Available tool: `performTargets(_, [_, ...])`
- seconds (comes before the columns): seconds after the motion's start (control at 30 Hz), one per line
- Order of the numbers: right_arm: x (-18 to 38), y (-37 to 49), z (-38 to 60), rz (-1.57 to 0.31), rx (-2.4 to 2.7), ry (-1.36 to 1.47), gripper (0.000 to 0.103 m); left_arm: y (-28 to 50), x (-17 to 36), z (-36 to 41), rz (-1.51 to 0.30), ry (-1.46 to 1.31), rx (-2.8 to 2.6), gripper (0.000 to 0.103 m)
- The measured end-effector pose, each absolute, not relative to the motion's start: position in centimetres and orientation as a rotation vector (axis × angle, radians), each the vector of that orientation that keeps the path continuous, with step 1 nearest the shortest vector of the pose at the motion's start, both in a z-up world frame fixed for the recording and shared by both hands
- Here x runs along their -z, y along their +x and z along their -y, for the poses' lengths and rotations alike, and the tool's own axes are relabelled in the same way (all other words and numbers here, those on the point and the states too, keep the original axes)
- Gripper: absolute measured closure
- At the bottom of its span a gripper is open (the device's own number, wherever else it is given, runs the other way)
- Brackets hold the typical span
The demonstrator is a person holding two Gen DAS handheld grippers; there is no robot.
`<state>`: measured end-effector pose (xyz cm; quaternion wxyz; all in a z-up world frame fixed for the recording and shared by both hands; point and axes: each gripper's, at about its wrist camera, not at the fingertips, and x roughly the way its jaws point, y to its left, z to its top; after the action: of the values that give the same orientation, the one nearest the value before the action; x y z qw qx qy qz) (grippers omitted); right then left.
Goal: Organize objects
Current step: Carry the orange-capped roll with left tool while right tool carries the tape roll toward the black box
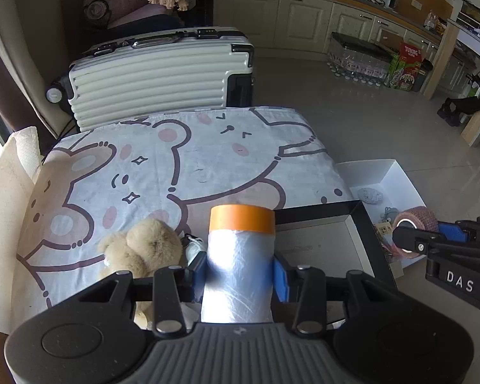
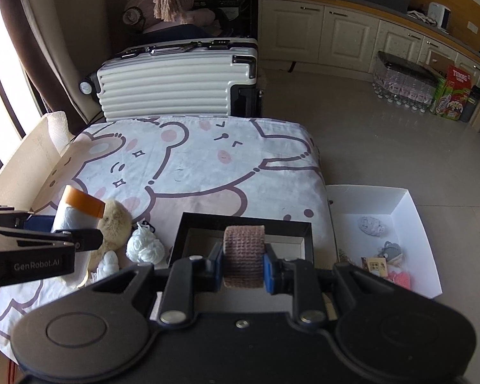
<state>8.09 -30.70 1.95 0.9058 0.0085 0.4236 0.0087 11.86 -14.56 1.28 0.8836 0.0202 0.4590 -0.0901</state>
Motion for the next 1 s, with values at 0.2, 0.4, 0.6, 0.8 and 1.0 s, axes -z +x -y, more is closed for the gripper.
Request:
performTargets(0.2, [-0.8,8.4,32.0,-0.868,0.008,0.042,0.078,12.7,-0.3,16.7,-0.971,0.042,0.194,0.060])
performTargets(0.4, [0.6,8.6,32.6,-0.879,0.014,0.061,0.078,12.6,1.3,17.4,-0.993,0.027,0.191,0.060])
performTargets(0.6, [1.8,8.7,33.3,-0.889,0.017,0.084,0.078,12.8,1.9,17.2,-0.989,-0.018,0.174,0.060])
performTargets(0.8, [2.4,8.7,33.5,-0.900,0.006,0.080,0.078,13.0,2.4,17.6,-0.999,-0.026,0.182,0.060])
performTargets(1.0, [3.5,9.0,33.6,-0.914,0.008,0.098,0.078,13.8,3.2,17.8,-1.019,-0.085,0.181,0.060])
